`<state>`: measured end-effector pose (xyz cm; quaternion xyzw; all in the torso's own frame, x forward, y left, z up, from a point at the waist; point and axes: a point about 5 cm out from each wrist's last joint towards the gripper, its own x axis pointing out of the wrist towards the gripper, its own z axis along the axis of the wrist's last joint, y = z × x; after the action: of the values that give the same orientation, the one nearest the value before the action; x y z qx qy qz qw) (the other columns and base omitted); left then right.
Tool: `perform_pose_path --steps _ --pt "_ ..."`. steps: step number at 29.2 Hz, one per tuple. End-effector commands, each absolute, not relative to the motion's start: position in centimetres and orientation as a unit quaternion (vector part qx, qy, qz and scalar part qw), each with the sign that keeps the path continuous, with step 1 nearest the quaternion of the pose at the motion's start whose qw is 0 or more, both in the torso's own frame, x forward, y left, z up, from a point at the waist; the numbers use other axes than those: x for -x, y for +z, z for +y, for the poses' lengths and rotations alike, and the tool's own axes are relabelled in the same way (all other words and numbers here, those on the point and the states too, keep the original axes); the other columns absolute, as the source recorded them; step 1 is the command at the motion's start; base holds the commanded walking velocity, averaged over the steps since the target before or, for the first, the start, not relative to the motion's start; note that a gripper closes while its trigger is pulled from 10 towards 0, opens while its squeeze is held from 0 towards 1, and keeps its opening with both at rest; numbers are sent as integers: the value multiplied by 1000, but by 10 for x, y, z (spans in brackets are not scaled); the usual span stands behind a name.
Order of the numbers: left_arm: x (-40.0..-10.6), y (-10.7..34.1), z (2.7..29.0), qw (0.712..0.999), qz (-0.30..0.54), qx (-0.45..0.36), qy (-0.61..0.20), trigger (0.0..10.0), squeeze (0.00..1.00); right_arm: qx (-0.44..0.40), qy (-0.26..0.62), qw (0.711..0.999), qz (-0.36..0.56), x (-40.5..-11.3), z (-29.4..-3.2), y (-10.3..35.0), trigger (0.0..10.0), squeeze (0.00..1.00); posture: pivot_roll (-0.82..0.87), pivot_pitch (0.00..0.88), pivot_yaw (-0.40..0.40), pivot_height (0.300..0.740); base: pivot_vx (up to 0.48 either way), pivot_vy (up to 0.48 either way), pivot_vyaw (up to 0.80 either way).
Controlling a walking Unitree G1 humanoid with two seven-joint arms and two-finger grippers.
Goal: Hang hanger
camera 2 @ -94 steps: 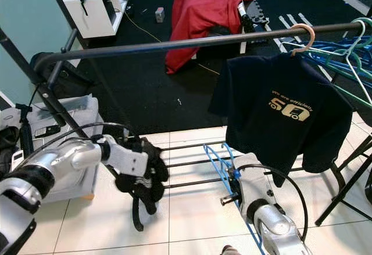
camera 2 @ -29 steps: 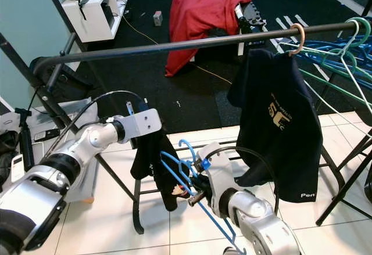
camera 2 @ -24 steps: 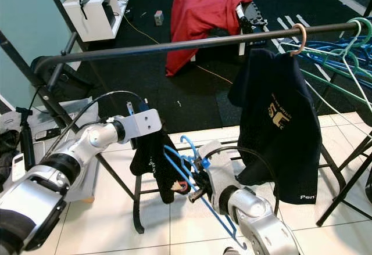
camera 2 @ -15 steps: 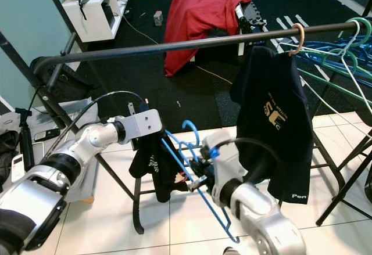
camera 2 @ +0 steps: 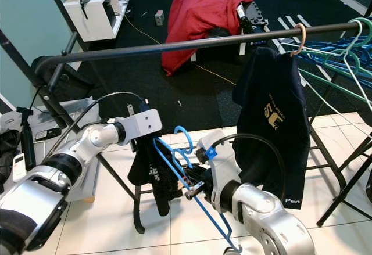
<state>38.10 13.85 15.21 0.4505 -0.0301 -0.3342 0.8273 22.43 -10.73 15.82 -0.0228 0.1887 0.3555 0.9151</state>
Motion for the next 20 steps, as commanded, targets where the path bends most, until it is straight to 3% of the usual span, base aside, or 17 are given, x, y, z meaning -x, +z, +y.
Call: perform_pose_path --steps 1,10,20 --pt "-383 156 139 835 -33 -439 -330 10000 0 15 375 906 195 -220 -102 156 0 0 -101 137 122 740 0 0 0" --pt "-383 162 135 843 -42 -417 -338 10000 0 0 351 908 229 -228 -105 136 0 0 -100 130 122 740 0 0 0" --pt "-381 162 135 844 -46 -403 -350 10000 0 53 267 953 137 -238 -121 155 0 0 -99 109 117 740 0 0 0"
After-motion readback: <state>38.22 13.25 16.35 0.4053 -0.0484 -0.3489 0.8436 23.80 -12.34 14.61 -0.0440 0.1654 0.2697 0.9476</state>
